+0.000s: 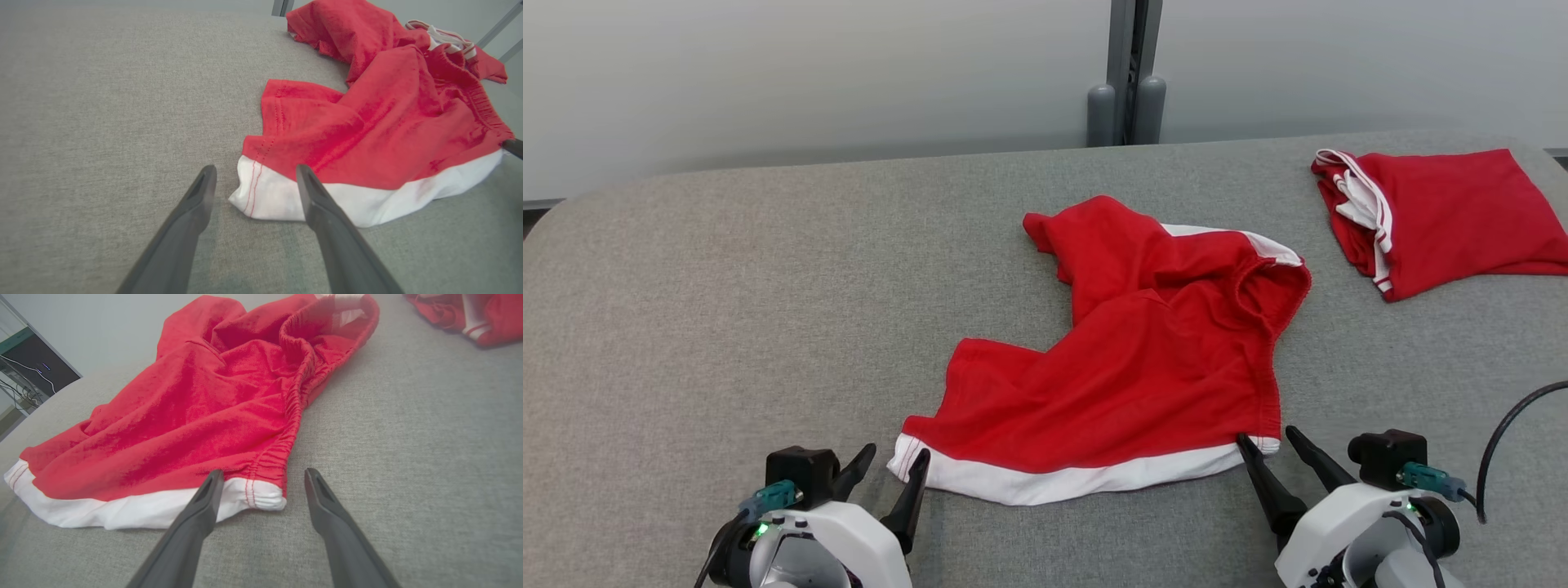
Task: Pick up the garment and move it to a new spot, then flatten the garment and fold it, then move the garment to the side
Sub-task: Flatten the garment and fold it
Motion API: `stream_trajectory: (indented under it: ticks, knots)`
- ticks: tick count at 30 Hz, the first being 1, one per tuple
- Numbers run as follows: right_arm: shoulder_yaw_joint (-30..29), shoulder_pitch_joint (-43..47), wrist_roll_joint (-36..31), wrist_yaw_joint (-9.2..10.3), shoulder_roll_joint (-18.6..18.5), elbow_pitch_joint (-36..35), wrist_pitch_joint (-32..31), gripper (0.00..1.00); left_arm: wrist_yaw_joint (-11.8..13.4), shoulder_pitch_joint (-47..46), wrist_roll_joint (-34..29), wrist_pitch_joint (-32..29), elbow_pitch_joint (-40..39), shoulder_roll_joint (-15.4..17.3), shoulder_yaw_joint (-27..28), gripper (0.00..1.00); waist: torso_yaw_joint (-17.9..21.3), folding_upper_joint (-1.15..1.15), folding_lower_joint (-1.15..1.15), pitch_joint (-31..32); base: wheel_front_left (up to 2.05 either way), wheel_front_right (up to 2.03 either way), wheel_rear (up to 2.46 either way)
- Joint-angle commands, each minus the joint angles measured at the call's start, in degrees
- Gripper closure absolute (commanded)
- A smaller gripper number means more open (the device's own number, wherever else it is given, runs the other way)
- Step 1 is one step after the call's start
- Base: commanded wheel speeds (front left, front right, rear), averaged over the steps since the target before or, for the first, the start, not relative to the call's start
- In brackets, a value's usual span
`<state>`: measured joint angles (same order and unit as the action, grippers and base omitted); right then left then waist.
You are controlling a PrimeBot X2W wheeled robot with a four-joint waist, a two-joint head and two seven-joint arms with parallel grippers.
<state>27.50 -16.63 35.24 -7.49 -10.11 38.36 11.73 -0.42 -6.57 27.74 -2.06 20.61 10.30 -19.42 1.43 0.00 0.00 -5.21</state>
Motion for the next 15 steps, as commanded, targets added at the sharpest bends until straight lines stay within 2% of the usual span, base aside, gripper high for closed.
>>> stream_trajectory:
  ticks: [1,14,15]
  knots:
    - [1.04,-1.22,0.80,-0.02,-0.60,0.89,0.72,0.00,-0.75,-1.41,-0.15,-0.52,0.55,0.39,-0.47,0.00,-0.23,0.00,0.00,-0.61,0.00,0.00,0.00]
    - [7.91,-5.29,5.27,-0.02,-0.52,4.55,2.63,0.00,-2.81,-6.35,-0.35,-0.57,7.09,-0.27,-2.63,0.00,-0.55,0.00,0.00,-2.88,0.00,0.00,0.00]
    - [8.35,-5.45,5.50,-0.02,-0.56,4.68,2.79,0.03,-3.07,-6.64,-0.33,-0.60,7.79,-0.29,-2.84,0.00,-0.50,0.00,0.00,-3.01,0.00,0.00,0.00]
